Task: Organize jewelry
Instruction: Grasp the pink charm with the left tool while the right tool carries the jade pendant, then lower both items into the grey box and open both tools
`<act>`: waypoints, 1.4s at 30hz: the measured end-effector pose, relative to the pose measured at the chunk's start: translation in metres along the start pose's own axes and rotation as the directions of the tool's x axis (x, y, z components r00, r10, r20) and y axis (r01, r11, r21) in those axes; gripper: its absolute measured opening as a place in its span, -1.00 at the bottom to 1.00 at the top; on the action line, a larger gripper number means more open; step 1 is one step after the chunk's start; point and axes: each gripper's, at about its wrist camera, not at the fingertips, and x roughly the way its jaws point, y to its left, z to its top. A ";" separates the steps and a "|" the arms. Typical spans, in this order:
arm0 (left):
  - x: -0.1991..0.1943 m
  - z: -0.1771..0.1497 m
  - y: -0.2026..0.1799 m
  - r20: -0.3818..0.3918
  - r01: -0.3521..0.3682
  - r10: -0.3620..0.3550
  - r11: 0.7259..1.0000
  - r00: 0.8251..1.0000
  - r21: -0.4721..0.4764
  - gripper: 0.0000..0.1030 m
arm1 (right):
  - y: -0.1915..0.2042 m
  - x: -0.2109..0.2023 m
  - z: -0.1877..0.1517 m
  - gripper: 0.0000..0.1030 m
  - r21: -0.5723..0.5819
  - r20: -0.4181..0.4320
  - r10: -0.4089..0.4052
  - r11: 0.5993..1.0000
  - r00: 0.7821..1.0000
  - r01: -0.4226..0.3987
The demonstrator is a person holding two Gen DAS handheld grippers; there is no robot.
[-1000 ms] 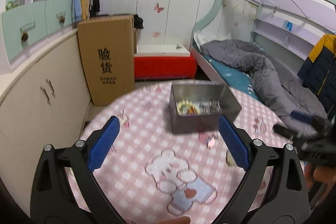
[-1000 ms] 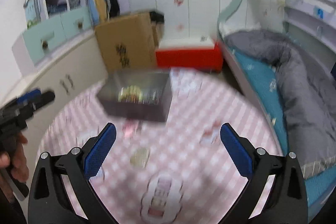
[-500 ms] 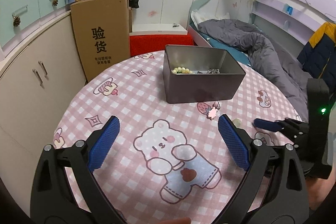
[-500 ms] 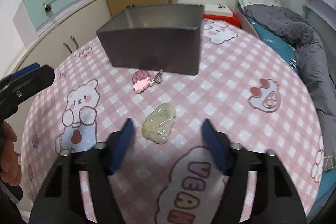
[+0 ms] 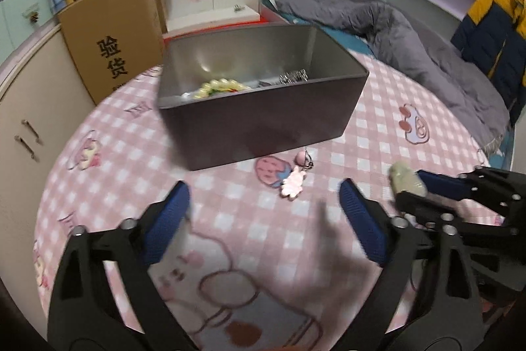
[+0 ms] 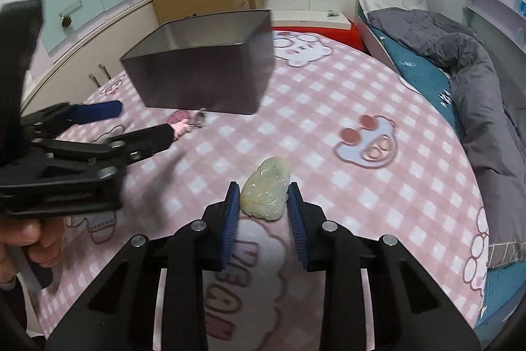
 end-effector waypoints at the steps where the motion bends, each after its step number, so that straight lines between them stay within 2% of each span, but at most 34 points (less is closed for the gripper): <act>1: 0.007 0.001 -0.001 -0.014 0.008 -0.009 1.000 1.000 -0.002 0.53 | -0.004 -0.001 -0.001 -0.46 0.005 0.001 0.003 1.000 1.000 -0.003; 3: 0.018 0.001 -0.003 -0.037 0.017 -0.017 1.000 0.999 -0.009 0.27 | -0.006 -0.002 0.000 -0.46 0.012 0.002 0.011 1.000 1.000 -0.011; 4: 0.019 0.001 -0.004 -0.030 0.004 -0.004 1.000 1.000 0.000 0.25 | -0.006 -0.002 0.000 -0.46 0.009 0.002 0.013 1.000 1.000 -0.013; 5: 0.019 0.000 -0.006 -0.025 -0.001 0.001 1.000 1.000 0.010 0.10 | -0.006 -0.002 0.001 -0.46 0.006 0.001 0.016 1.000 1.000 -0.016; 6: 0.017 0.000 -0.007 -0.020 0.006 -0.006 1.000 1.000 0.014 -0.29 | -0.004 -0.002 0.000 -0.46 0.000 0.000 0.020 1.000 1.000 -0.020; 9: 0.013 -0.004 -0.007 -0.021 0.038 -0.038 0.999 0.999 0.002 -0.70 | 0.000 -0.004 -0.001 -0.46 -0.016 0.000 0.038 0.999 0.999 -0.038; 12: 0.003 -0.011 -0.001 -0.020 0.073 -0.073 0.997 0.997 -0.015 -0.70 | 0.005 -0.005 0.001 -0.46 -0.021 0.003 0.056 0.998 0.998 -0.056; 17: -0.020 -0.022 0.017 0.008 0.083 -0.083 0.995 0.997 -0.050 -0.70 | 0.011 -0.012 0.006 -0.46 -0.017 0.016 0.093 0.996 0.996 -0.093; 25: -0.083 -0.015 0.050 0.133 0.070 -0.056 0.992 0.990 -0.104 -0.70 | 0.028 -0.042 0.030 -0.46 -0.064 0.088 0.153 0.987 0.984 -0.147; 31: -0.127 0.013 0.063 0.251 0.059 -0.033 0.993 0.967 -0.097 -0.70 | 0.041 -0.075 0.071 -0.46 -0.145 0.192 0.177 0.978 0.965 -0.151; 36: -0.145 0.046 0.069 0.329 0.050 -0.017 0.995 0.944 -0.092 -0.70 | 0.043 -0.097 0.117 -0.46 -0.188 0.284 0.185 0.973 0.941 -0.134; 38: -0.144 0.061 0.068 0.343 0.059 -0.026 0.995 0.939 -0.085 -0.70 | 0.043 -0.098 0.131 -0.46 -0.193 0.298 0.184 0.973 0.937 -0.130; 42: -0.132 0.082 0.062 0.336 0.083 -0.053 0.994 0.941 -0.076 -0.70 | 0.041 -0.088 0.154 -0.46 -0.188 0.293 0.205 0.970 0.934 -0.154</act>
